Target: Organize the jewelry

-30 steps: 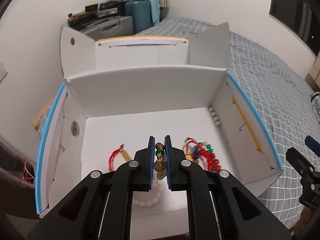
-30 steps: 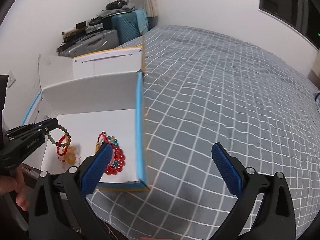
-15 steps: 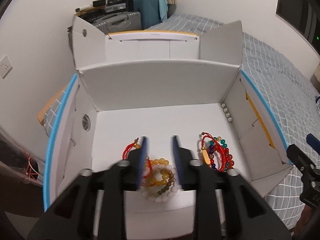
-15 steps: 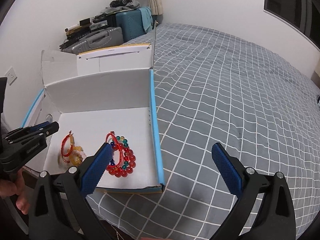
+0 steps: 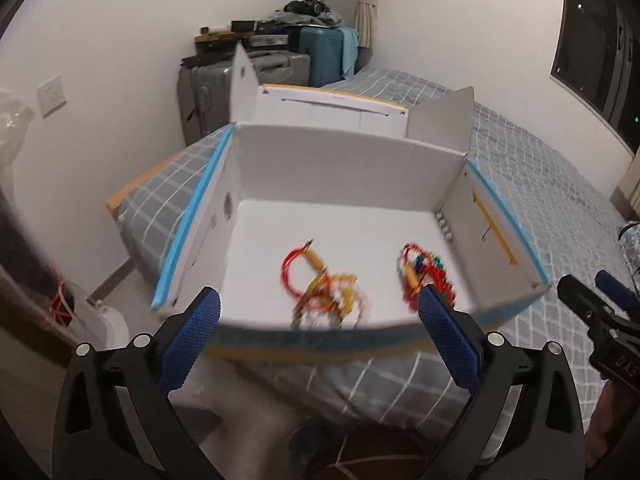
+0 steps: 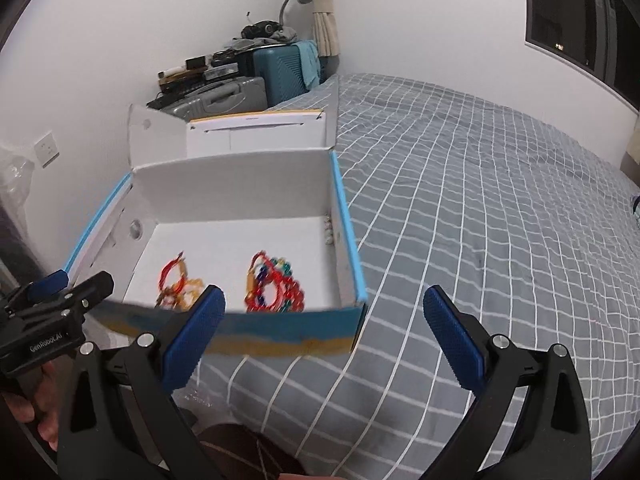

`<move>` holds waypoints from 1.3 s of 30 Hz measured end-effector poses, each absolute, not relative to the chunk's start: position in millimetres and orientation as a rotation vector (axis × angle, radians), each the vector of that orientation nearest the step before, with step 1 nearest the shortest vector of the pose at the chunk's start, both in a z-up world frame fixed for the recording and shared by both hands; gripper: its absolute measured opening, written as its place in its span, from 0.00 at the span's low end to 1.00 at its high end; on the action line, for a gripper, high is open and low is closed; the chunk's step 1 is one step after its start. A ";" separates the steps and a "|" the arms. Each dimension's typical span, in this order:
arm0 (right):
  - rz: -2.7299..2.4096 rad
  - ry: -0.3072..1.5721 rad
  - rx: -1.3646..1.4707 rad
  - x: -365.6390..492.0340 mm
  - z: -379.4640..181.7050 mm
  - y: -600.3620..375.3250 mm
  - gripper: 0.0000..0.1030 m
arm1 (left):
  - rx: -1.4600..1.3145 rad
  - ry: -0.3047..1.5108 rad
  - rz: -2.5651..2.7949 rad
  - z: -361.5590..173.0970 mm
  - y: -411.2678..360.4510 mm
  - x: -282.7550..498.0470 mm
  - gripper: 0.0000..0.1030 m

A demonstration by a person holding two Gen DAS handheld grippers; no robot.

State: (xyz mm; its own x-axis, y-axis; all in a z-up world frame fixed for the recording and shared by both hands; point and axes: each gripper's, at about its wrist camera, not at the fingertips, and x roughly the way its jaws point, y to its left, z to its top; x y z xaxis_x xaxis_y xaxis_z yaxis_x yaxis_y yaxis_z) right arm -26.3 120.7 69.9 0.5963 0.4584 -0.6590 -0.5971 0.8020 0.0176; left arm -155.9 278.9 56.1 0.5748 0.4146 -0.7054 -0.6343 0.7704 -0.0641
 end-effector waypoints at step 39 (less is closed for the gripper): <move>0.622 0.697 -0.235 -59.8 51.4 114.1 0.93 | -0.322 0.718 0.627 49.1 258.8 -180.2 0.94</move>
State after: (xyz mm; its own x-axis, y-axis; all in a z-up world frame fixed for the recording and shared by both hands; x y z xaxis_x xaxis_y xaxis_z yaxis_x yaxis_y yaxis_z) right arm -59.8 114.1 51.4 0.5965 0.4541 -0.6618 -0.6058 0.7956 0.0000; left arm -180.2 258.8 49.1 0.5830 0.4203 -0.6953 -0.6325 0.7720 -0.0636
